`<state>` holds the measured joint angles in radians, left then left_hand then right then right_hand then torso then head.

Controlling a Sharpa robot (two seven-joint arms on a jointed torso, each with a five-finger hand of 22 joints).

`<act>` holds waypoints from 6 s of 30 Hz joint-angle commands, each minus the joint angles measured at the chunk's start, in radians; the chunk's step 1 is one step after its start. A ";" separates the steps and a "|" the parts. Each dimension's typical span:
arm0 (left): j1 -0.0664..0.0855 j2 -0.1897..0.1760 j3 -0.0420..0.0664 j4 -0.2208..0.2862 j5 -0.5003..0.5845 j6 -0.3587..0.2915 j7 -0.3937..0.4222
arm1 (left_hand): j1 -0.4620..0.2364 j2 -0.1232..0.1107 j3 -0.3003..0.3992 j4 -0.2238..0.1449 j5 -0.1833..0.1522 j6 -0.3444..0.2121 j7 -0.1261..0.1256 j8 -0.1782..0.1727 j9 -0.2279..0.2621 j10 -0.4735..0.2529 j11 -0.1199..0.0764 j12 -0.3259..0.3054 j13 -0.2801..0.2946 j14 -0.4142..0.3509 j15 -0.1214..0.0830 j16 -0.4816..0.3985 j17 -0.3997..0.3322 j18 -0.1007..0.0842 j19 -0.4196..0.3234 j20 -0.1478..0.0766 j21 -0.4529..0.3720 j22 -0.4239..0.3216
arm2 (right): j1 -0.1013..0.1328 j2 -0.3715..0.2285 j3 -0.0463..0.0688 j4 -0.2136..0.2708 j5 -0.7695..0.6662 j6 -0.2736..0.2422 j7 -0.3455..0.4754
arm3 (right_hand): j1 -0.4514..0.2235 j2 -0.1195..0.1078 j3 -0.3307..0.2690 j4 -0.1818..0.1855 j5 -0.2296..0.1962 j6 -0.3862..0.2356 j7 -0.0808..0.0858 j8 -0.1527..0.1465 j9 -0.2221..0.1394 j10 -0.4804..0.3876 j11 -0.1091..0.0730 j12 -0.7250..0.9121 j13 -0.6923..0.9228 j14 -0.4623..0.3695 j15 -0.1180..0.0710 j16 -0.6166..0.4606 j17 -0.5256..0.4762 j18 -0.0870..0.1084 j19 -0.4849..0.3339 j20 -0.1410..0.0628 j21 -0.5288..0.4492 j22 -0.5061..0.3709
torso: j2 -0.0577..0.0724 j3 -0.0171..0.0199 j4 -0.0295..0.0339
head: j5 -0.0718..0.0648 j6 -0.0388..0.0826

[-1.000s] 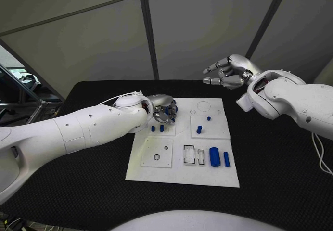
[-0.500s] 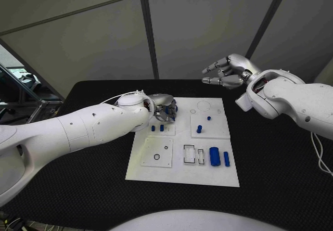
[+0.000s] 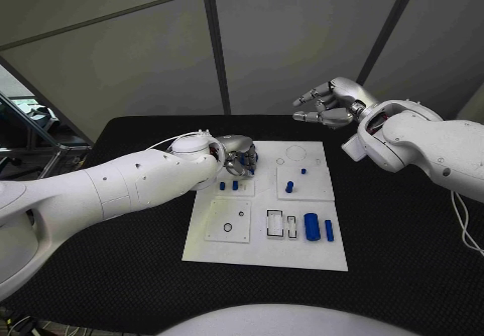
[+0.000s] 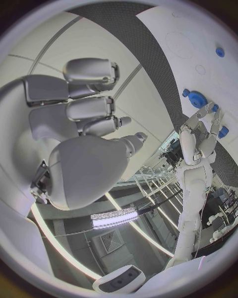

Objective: Assemble the parts on the task board

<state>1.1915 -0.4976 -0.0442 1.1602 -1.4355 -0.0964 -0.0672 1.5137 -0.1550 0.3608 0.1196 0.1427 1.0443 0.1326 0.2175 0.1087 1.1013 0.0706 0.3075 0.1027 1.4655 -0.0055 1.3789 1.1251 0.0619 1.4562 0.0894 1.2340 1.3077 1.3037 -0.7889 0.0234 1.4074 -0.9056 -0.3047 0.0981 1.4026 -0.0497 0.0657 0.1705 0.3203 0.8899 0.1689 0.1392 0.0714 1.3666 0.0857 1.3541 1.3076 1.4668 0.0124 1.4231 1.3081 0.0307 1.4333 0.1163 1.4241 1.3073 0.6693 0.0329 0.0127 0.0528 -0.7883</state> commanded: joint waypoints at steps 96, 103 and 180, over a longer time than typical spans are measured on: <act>-0.054 -0.171 0.085 0.127 0.028 0.006 -0.041 | -0.067 -0.027 0.104 -0.050 -0.010 0.054 0.011 -0.061 -0.021 0.083 0.003 -0.112 -0.024 0.014 -0.001 0.013 -0.017 -0.002 0.024 0.003 0.050 0.140 | 0.000 -0.005 0.000 -0.006 0.003 0.006 0.010 | -0.008 0.004 0.001 0.001 0.006 0.005 0.001 0.005 -0.001 -0.001 -0.004 -0.001 0.006 0.050 -0.007 -0.007 0.024 0.020 -0.005 -0.002 -0.005 0.086 | 0.000 0.0001 -0.0008 | 0.016 0.004; -0.055 -0.169 0.084 0.125 0.028 0.019 -0.043 | -0.081 -0.036 0.107 -0.052 -0.010 0.023 0.018 -0.090 -0.032 0.081 0.010 -0.128 -0.024 0.013 0.005 0.015 -0.019 -0.002 0.023 0.007 0.046 0.140 | 0.000 -0.006 0.000 -0.006 0.003 0.005 0.009 | -0.008 0.004 0.001 0.001 0.006 0.005 0.001 0.005 -0.001 -0.001 -0.004 -0.001 0.006 0.050 -0.007 -0.007 0.024 0.020 -0.005 -0.002 -0.005 0.086 | 0.000 0.0002 -0.0002 | 0.014 0.001; -0.060 -0.376 0.127 0.290 1.307 -0.118 0.461 | -0.107 -0.005 0.087 -0.060 -0.011 0.014 0.038 -0.106 -0.040 0.083 0.024 -0.139 -0.008 -0.254 0.019 -0.360 -0.685 0.112 -0.255 0.024 -0.640 -0.169 | -0.161 -0.011 -0.010 0.056 -0.870 0.138 -0.237 | 0.082 -0.087 0.330 -0.047 -0.153 0.140 0.005 -0.057 -0.001 -0.286 0.019 -1.191 -1.130 0.036 0.007 -0.087 -0.115 0.020 0.003 0.009 -0.014 0.094 | 0.001 -0.0013 -0.0001 | -0.060 0.040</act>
<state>1.1305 -0.8726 0.0815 1.4479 -0.1464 -0.2278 0.3733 1.4068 -0.1669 0.4470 0.0658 0.1377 1.0526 0.1696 0.1140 0.0688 1.1868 0.0935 0.1625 0.0932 1.2187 0.0160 1.0223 0.4418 0.1254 1.2108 0.1128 0.5989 1.1398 1.1417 -0.8006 0.0127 1.4646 -1.7642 -0.1774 -0.1446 1.4740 -0.1391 0.3909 0.1216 0.1736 1.0223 0.1740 0.0891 0.0690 1.0751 0.1046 0.1660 0.1783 1.4650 0.0144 1.3330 1.1926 0.0466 1.4317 0.1253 1.4055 1.3073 0.6698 0.0314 0.0132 -0.0077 -0.7472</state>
